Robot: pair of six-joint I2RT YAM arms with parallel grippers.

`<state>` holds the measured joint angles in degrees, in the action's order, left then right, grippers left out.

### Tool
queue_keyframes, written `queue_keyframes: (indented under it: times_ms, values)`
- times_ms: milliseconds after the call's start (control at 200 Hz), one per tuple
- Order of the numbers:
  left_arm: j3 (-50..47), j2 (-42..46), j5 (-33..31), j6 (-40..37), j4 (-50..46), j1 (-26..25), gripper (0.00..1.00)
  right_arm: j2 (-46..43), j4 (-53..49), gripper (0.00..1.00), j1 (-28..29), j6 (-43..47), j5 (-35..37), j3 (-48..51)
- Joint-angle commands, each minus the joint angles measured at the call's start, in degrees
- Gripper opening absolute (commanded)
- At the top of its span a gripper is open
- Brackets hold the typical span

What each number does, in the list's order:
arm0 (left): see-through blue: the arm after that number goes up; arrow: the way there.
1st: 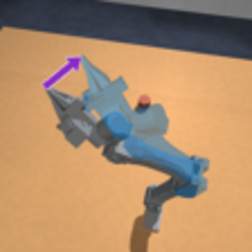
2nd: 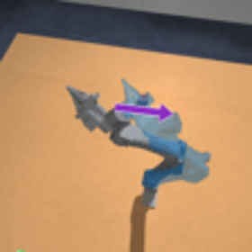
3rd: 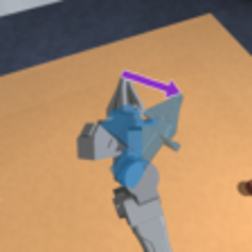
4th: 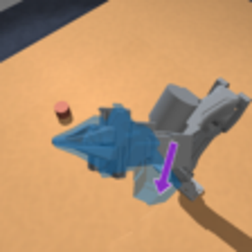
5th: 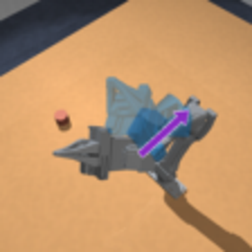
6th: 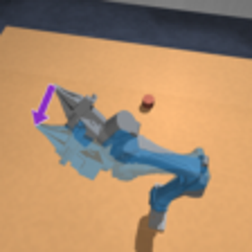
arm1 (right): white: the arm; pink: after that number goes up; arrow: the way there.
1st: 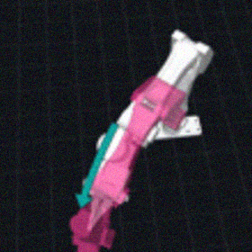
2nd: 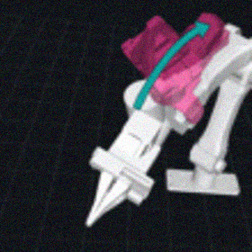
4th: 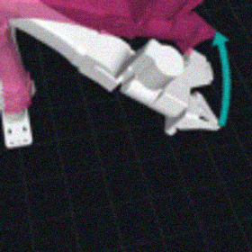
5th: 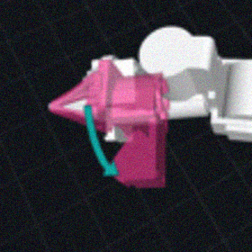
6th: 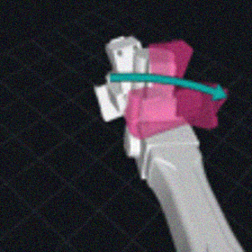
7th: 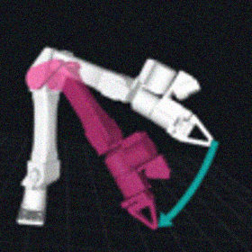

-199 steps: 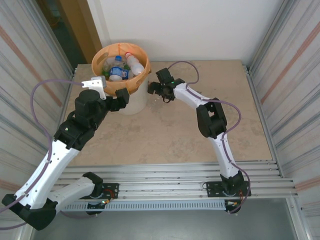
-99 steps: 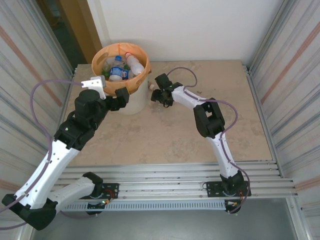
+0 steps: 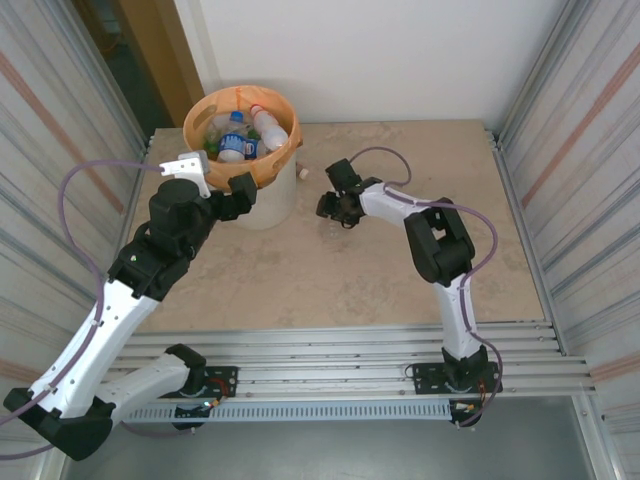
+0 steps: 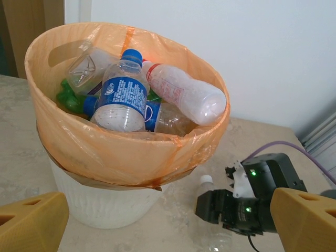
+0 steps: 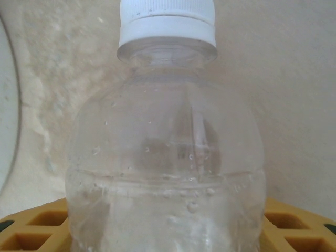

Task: Put the plastic bottles in the bin

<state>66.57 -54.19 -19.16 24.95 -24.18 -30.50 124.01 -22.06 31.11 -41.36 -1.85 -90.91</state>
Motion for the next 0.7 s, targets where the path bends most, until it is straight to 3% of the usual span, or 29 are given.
queue_keyframes:
  times_ms: [0,260,461,696]
  values:
    - [0.05,-0.27,0.31,1.25,-0.44,-0.09,0.99,-6.85,3.39,0.35,-0.95,1.68,-2.64,4.78]
    - [1.53,-3.2,6.58,3.55,0.68,-0.51,0.99,-23.99,14.72,0.33,-1.41,5.8,-5.5,18.6]
    - [2.77,-6.28,9.52,3.89,3.4,-4.0,0.99,-37.0,22.66,0.33,-0.44,11.66,-7.55,26.57]
    - [4.12,-10.9,22.24,6.81,10.71,-4.94,0.99,-48.16,31.34,0.33,2.46,18.42,-10.06,32.39]
